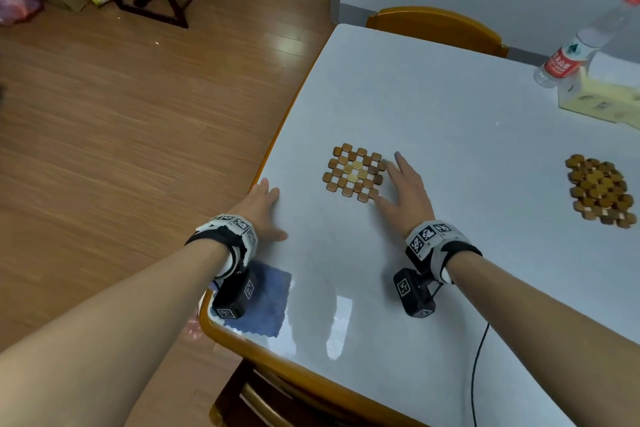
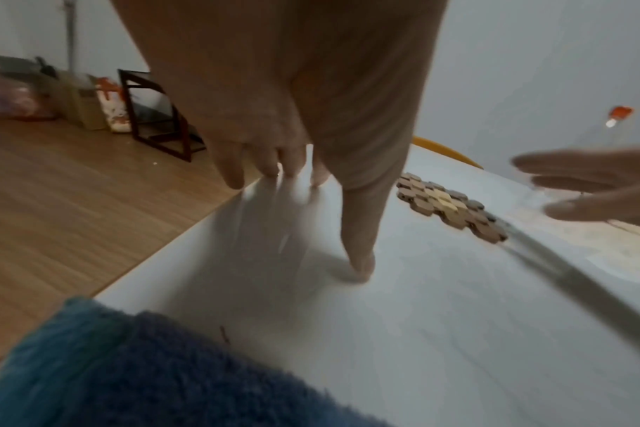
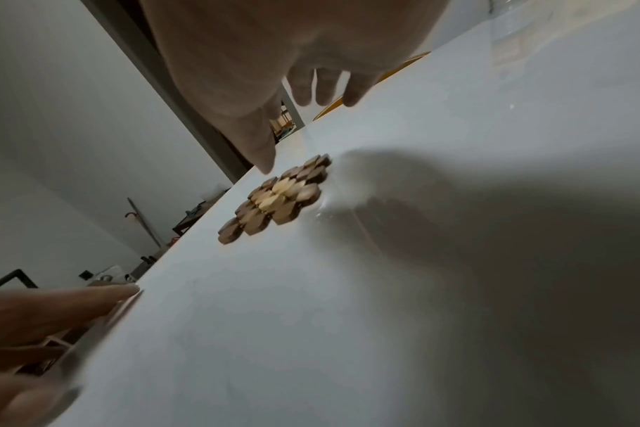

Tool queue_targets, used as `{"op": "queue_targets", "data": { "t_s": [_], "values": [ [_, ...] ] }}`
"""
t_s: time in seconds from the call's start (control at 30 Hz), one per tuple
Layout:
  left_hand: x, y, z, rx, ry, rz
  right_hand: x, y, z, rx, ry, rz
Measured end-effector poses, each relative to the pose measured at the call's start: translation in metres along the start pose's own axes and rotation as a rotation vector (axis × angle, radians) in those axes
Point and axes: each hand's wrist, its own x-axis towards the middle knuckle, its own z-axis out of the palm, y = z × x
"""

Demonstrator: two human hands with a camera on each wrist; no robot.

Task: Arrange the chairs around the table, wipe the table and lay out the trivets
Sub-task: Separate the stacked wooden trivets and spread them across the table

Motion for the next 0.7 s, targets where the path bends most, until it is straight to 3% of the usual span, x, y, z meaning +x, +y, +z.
{"op": "queue_targets", "data": {
  "t_s": [0.13,0.33,0.7],
  "values": [
    [-0.012,0.026,-0.014,-0.081,0.151,0.055,-0.046,0.018,-0.051,-0.007,-0.001,0.124],
    [-0.031,0.121,-0.022,-0.195,0.168,0.199,-0.1,0.067,-0.131,-0.017,0.045,0.356],
    [-0.07,0.317,0.007,-0.188,0.22,0.27,-0.178,0.184,-0.251,0.124,0.186,0.404]
  ]
}}
